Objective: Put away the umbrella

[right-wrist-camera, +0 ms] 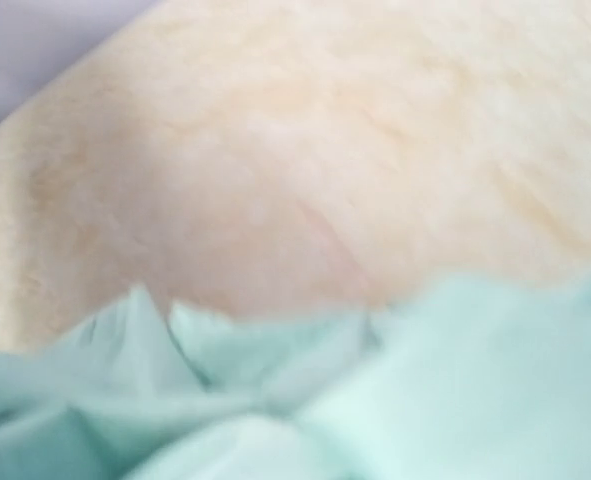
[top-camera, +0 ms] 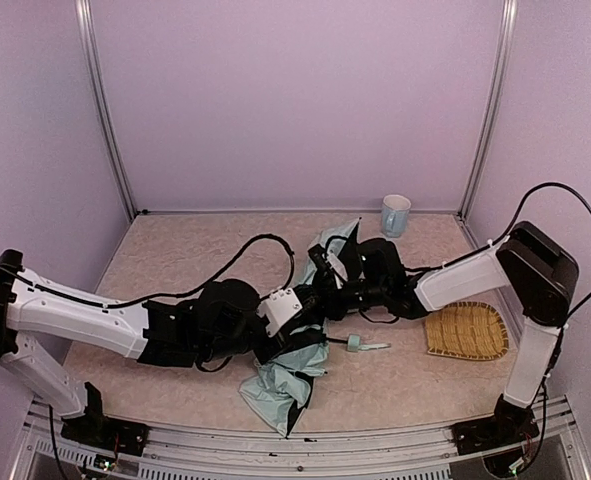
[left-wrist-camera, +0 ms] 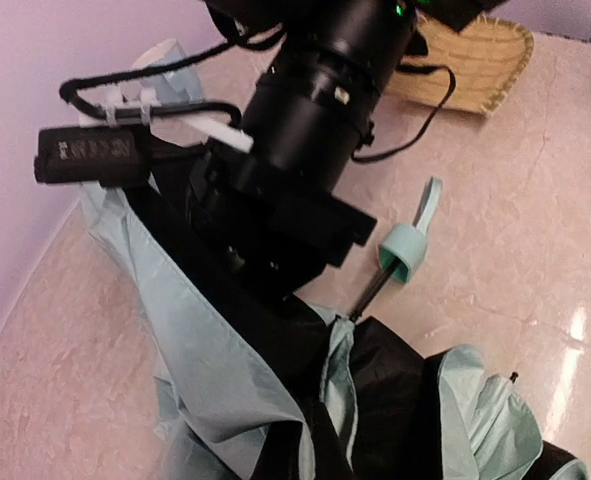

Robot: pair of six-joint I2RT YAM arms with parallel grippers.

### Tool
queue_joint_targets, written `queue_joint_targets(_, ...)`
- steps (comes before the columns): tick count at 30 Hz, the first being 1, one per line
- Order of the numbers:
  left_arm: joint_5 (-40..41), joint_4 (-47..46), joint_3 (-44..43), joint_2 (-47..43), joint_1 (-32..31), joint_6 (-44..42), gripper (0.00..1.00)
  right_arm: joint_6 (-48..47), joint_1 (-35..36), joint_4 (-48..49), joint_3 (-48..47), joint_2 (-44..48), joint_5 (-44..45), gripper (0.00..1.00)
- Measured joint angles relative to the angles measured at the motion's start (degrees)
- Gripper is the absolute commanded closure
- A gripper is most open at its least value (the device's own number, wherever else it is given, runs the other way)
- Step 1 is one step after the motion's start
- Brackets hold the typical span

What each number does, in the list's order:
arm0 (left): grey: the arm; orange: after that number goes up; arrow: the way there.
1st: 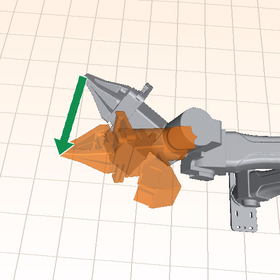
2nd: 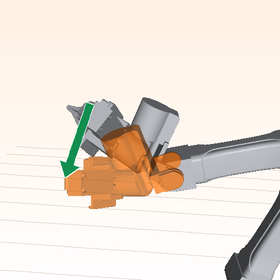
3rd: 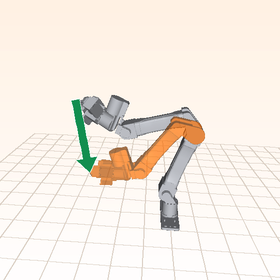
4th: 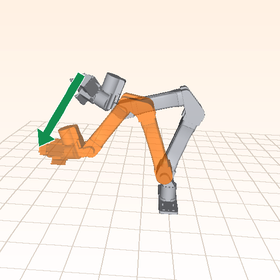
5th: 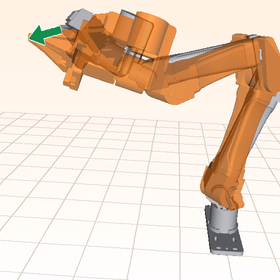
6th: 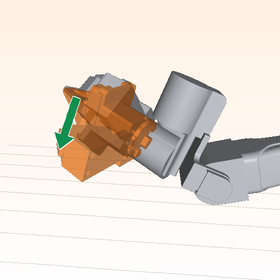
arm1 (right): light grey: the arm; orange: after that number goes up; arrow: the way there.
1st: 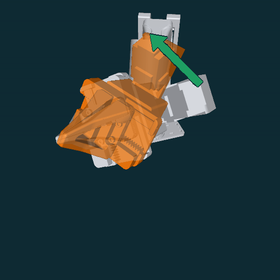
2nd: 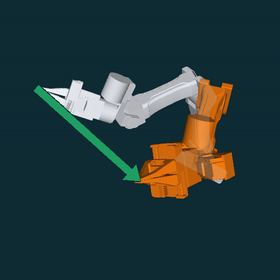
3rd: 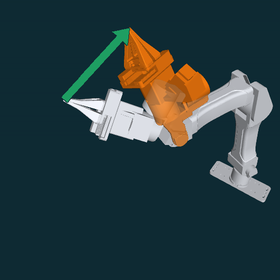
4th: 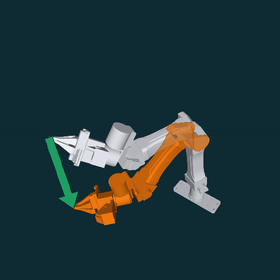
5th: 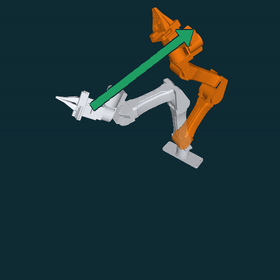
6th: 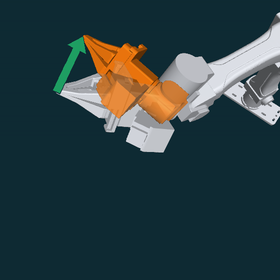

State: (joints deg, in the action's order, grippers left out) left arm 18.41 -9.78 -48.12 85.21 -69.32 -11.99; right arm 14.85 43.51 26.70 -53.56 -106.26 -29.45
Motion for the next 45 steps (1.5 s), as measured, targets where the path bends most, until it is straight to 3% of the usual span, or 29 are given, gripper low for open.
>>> queue_joint_targets(10,0.0,-0.7,4.74,6.51,-0.22,0.48,1.0,-2.27,-3.56,-11.28,8.22,16.02,2.86,0.45)
queue_joint_targets(18,-1.09,-3.48,6.36,8.0,-0.2,1.88,1.0,-6.34,-9.33,-20.48,8.55,24.22,1.64,0.37)
queue_joint_targets(26,-4.0,-5.66,9.11,7.43,1.92,4.52,1.0,-10.4,-15.06,-30.91,-3.21,8.83,8.24,0.37)
queue_joint_targets(30,-4.9,-6.19,9.64,6.88,2.64,5.44,1.0,-15.96,-16.0,-34.84,-9.77,2.25,9.07,0.3)
queue_joint_targets(35,-5.11,-6.38,9.64,6.82,2.78,5.77,1.0,-26.47,-15.45,-37.18,-12.66,-0.28,0.79,0.23)
queue_joint_targets(45,-5.55,-6.19,9.55,6.51,3.28,5.73,1.0,-34.16,-14.34,-40.02,-21.18,-11.54,-9.44,0.31)
